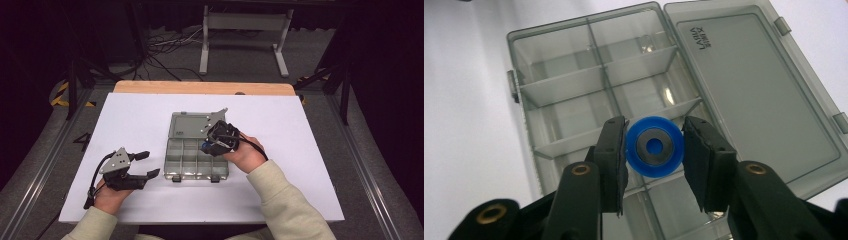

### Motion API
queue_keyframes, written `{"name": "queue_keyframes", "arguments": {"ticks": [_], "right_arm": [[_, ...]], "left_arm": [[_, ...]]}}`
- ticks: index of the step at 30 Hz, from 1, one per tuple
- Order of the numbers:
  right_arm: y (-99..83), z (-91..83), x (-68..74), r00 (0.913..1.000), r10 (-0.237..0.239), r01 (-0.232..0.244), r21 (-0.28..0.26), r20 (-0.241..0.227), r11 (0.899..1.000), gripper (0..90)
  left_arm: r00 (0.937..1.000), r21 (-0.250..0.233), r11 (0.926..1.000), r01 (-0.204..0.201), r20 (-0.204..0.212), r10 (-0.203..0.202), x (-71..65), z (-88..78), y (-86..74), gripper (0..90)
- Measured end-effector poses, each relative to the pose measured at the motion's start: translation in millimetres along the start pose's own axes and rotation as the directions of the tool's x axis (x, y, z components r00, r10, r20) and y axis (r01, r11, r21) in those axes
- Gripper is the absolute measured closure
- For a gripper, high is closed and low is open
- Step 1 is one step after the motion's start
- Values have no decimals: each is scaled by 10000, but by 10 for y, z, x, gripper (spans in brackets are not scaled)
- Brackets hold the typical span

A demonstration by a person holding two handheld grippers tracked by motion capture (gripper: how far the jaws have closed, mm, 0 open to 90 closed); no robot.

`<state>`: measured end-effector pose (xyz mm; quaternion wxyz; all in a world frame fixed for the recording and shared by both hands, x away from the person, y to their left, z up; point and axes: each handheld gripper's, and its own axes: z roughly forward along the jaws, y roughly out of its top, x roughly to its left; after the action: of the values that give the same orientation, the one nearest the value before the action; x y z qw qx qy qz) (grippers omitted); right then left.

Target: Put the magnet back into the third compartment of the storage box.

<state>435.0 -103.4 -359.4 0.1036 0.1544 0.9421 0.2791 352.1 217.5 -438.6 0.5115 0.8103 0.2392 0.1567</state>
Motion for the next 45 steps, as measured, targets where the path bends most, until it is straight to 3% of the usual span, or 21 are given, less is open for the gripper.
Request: {"name": "queue_keyframes", "arguments": {"ticks": [20,45], "right_arm": [[-54,258,-250,9956,879,-891,422,313,9951,628],[-83,520,-270,9958,917,-914,850,8,9922,626]], "left_arm": [[10000,11,10000,-29,-16,29,3,4,-1,286],[10000,34,10000,-29,-5,29,4,2,-5,287]]}}
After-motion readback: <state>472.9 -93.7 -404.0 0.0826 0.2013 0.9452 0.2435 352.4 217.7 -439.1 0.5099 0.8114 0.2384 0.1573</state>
